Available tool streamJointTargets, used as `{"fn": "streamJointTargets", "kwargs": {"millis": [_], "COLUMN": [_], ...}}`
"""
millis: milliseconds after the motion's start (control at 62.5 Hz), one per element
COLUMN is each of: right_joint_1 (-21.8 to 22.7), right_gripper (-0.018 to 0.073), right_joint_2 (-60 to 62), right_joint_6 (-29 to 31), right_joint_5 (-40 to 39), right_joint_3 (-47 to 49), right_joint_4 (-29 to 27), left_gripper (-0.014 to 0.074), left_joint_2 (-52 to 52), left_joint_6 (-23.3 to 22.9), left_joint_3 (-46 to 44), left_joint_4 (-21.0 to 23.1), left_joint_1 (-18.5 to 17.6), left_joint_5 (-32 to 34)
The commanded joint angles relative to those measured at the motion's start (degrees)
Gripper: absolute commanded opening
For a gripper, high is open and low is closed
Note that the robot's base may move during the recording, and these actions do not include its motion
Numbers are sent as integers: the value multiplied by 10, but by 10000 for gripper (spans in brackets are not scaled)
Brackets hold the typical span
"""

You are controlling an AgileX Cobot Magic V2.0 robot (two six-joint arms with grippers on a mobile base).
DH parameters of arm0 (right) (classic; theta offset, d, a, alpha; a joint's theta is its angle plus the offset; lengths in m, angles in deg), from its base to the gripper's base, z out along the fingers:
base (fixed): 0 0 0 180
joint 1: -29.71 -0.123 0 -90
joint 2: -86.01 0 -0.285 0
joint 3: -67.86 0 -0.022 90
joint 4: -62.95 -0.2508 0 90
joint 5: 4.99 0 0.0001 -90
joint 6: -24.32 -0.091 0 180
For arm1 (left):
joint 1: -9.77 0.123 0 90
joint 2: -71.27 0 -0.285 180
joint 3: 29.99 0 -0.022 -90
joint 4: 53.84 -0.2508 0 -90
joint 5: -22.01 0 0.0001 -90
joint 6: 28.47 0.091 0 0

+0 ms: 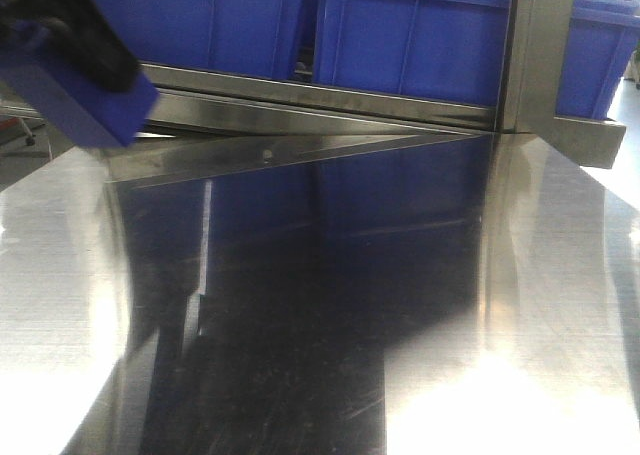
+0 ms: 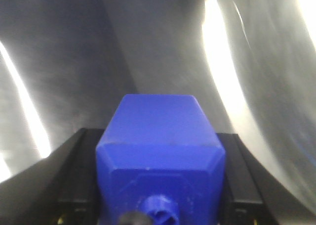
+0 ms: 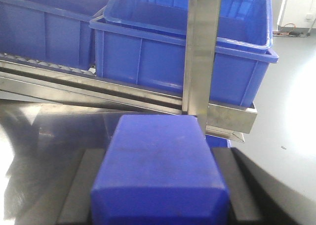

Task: Pick and sort blue part to right shelf
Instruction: 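Close the left gripper on the blue part and lift it, then hold both blue parts raised above the empty table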

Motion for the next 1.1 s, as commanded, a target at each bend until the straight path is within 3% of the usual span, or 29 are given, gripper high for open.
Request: {"fn": "streamJointTargets", "kwargs": {"millis": [0, 384, 512, 1088], "right_joint_1": [3, 3, 3, 3], "right_gripper": [368, 368, 368, 368], "right_joint_2": [-1, -1, -1, -1], "right_joint_6": [1, 1, 1, 1], "right_joint_5": [-52, -52, -52, -52], "right_joint_3": [15, 15, 15, 15], "right_joint_4": [6, 6, 6, 6], "left_gripper": [333, 333, 333, 333], "left_joint_2": [63, 270, 326, 551], "left_joint_6": [2, 0, 0, 0], "left_joint_3": [27, 186, 217, 244], "left_joint_4": [4, -4, -41, -52], "left_joint_1": [21, 158, 186, 197], "left_joint_5": [82, 175, 181, 182]}}
